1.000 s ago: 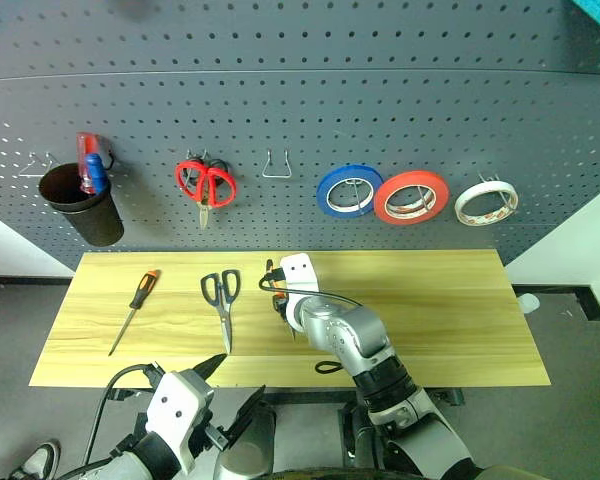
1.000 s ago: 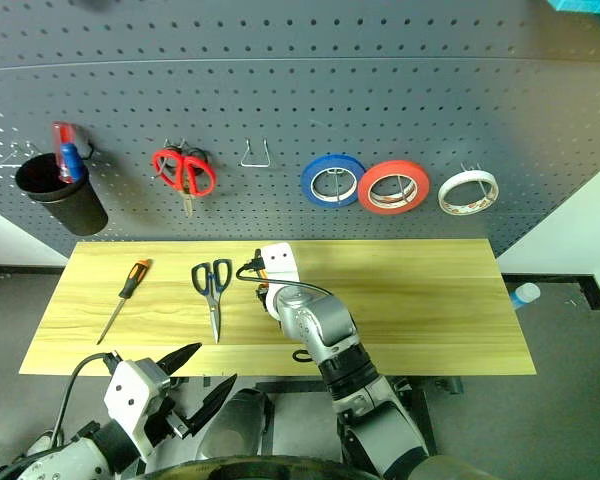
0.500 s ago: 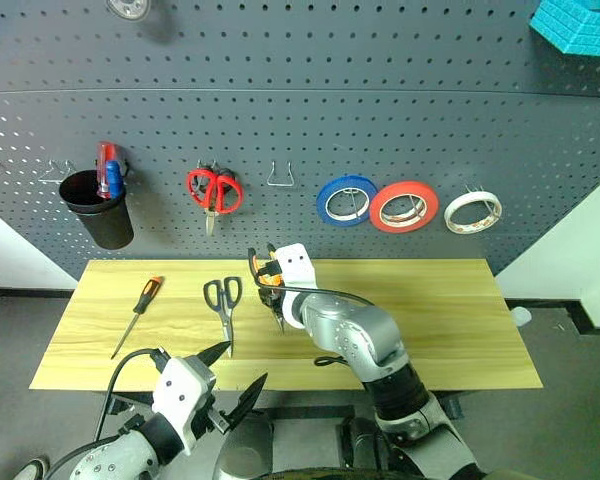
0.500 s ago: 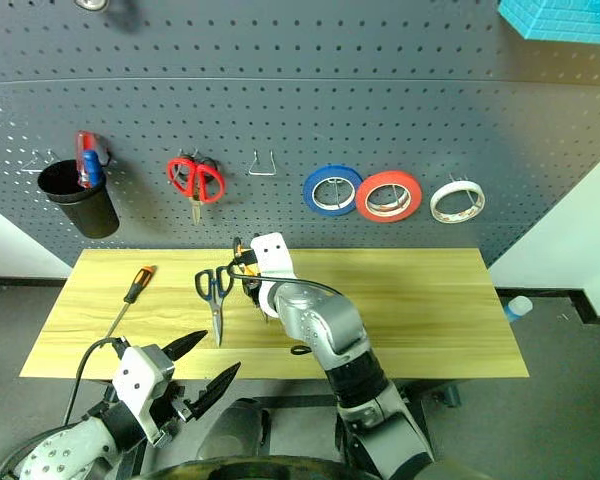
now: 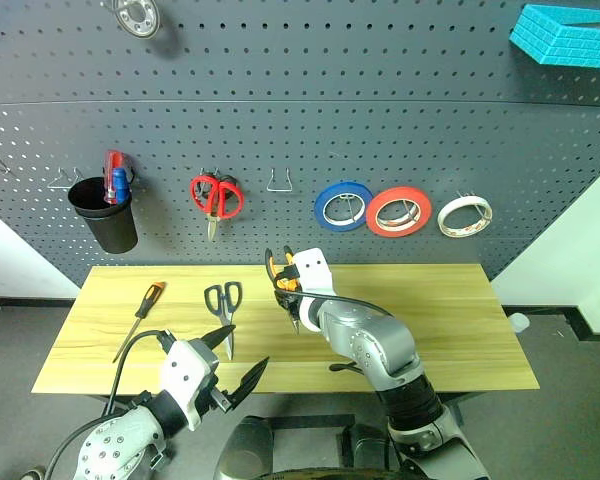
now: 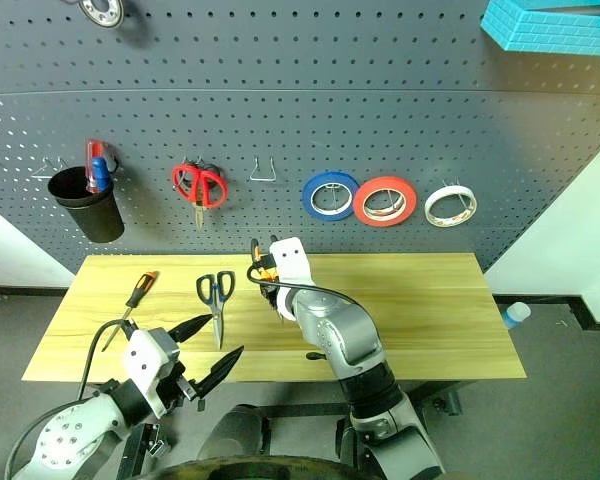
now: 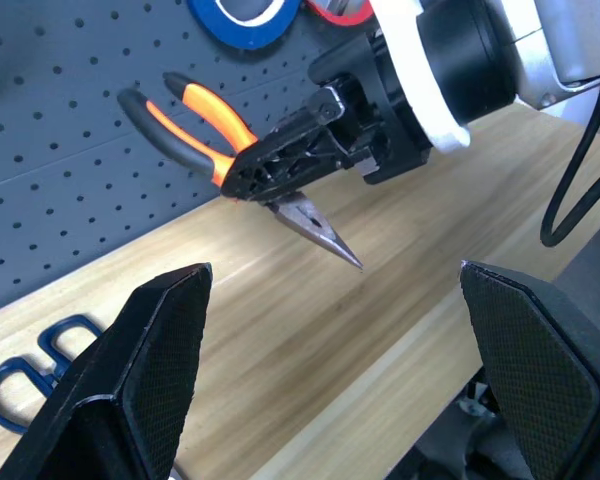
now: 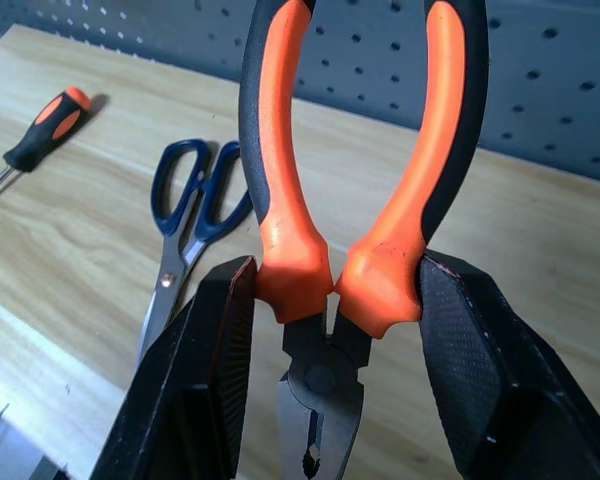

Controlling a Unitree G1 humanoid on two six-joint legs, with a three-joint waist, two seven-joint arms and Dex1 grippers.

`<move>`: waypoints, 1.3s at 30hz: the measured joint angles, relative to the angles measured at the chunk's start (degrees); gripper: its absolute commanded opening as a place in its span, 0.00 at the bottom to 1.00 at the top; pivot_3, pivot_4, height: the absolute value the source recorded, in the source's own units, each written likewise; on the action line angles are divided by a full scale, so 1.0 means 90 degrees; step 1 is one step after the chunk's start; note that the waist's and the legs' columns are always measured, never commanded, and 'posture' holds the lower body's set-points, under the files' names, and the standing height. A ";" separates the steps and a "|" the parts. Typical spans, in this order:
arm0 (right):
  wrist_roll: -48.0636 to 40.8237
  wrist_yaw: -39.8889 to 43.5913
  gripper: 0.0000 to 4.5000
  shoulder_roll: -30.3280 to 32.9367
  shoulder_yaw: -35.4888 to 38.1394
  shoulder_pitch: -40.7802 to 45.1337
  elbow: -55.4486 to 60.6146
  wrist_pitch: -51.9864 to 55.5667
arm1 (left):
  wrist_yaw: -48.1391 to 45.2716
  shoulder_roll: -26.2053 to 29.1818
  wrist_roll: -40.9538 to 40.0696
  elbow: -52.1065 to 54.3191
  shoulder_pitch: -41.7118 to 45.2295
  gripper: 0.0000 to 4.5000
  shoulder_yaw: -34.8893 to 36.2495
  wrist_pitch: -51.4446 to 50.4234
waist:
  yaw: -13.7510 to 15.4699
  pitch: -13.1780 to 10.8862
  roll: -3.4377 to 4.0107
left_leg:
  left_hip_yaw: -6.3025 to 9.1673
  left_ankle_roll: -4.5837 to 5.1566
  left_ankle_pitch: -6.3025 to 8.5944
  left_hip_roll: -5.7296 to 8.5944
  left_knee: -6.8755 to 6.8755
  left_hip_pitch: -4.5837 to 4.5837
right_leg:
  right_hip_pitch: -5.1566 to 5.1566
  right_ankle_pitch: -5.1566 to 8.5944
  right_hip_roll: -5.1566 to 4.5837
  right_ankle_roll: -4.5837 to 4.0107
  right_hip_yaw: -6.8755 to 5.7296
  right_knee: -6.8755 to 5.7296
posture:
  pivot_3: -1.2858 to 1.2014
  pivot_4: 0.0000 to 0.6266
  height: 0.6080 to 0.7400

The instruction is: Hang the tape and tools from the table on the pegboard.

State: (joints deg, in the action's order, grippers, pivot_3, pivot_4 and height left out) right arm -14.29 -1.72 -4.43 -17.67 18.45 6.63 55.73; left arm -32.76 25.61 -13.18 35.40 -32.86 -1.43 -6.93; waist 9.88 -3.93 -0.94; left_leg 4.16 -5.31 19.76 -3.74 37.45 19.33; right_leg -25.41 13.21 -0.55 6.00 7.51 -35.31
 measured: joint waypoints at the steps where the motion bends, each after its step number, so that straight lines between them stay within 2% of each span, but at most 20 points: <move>1: 0.0028 0.0028 0.45 0.0011 0.0005 0.0000 0.0010 -0.0017 | -0.0009 -0.0005 0.0000 -0.0039 0.0028 0.92 -0.0002 0.0020 | 0.0001 0.0004 0.0001 | 0.0001 0.0000 0.0000 0.0000 -0.0001 0.0000 | 0.0000 0.0000 0.0000 0.0000 0.0000 -0.0001 | 0.68 0.00 0.85; 18: 0.0247 0.0842 0.45 0.0512 0.0080 -0.0264 0.0676 -0.0496 | -0.0128 -0.0175 0.0005 -0.0682 0.0638 0.92 -0.0008 0.0452 | 0.0009 0.0095 0.0017 | 0.0003 0.0000 0.0000 0.0001 0.0000 -0.0002 | 0.0019 0.0000 0.0000 0.0000 0.0000 -0.0006 | 0.67 0.00 0.85; 26: 0.0311 0.1247 0.45 0.0817 0.0201 -0.0417 0.0811 -0.1232 | -0.0198 -0.0270 0.0006 -0.1196 0.1246 0.92 -0.0006 0.0728 | 0.0015 0.0106 0.0016 | 0.0004 0.0000 -0.0001 0.0003 0.0001 -0.0007 | 0.0034 -0.0001 0.0001 0.0000 0.0000 -0.0012 | 0.67 0.00 0.85; 36: 0.0455 0.1533 0.45 0.0870 0.0306 -0.0408 0.0692 -0.2090 | -0.0248 -0.0482 0.0029 -0.2086 0.2114 0.92 -0.0098 0.1127 | 0.0022 0.0126 0.0017 | 0.0006 -0.0001 -0.0001 0.0004 0.0002 -0.0029 | 0.0063 -0.0001 0.0001 0.0000 0.0000 -0.0013 | 0.67 0.00 0.85; 39: 0.0515 0.1601 0.45 0.0871 0.0330 -0.0323 0.0539 -0.2274 | -0.0271 -0.0565 0.0036 -0.2375 0.2447 0.92 -0.0171 0.1265 | 0.0025 0.0128 0.0017 | 0.0006 0.0000 -0.0001 0.0005 0.0001 -0.0095 | 0.0085 -0.0001 0.0001 0.0000 0.0000 -0.0012 | 0.67 0.00 0.85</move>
State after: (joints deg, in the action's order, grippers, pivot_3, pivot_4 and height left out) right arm -9.66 12.70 3.40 -14.70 15.55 11.48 35.27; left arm -35.20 20.53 -12.86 14.02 -10.84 -2.97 4.45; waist 10.10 -2.78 -0.79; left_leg 4.21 -5.31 19.75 -3.69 37.46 18.47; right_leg -24.64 13.21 -0.55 6.00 7.51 -35.42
